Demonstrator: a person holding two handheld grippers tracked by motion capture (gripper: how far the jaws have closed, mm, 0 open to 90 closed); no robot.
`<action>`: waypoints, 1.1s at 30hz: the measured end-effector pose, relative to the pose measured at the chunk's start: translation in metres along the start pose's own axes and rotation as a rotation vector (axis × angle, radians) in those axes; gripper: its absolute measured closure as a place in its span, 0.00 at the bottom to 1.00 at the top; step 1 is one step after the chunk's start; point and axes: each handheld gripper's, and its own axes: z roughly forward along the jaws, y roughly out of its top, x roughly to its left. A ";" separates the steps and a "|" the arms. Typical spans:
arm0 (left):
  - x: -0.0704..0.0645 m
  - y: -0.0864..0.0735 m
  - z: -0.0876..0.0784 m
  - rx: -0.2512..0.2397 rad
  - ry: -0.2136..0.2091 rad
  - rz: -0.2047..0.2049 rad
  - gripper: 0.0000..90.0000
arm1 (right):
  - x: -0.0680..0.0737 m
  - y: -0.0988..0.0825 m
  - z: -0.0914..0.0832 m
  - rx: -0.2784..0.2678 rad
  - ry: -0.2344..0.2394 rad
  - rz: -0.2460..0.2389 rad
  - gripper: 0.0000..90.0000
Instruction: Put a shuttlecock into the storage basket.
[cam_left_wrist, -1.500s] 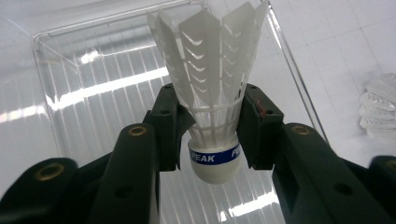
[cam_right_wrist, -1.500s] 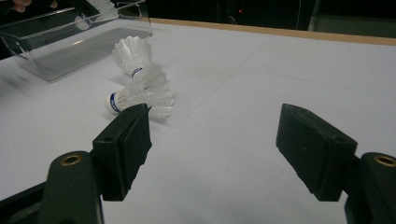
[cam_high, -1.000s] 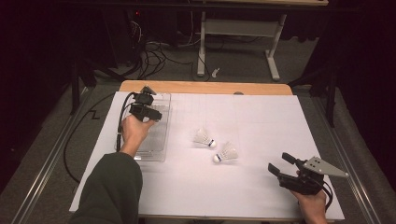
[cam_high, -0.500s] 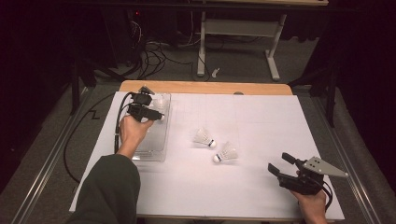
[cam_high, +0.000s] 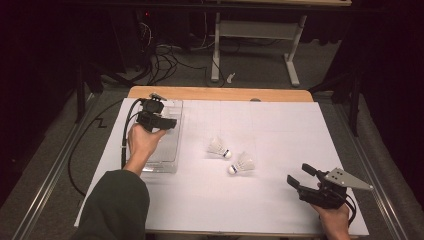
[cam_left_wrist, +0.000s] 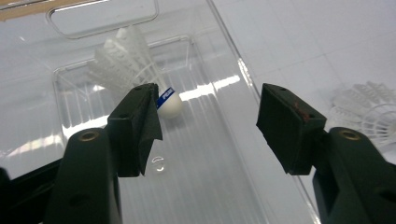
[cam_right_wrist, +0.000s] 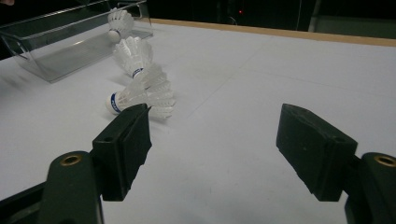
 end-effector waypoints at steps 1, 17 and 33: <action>-0.002 -0.002 -0.001 -0.007 -0.006 0.006 0.44 | 0.000 0.000 0.000 0.000 0.001 0.000 0.30; -0.008 -0.019 -0.023 -0.088 -0.007 0.044 0.45 | 0.000 0.000 0.000 -0.002 -0.002 0.004 0.30; -0.013 -0.034 -0.034 -0.133 -0.036 0.052 0.45 | 0.000 0.000 0.000 -0.003 -0.001 0.006 0.30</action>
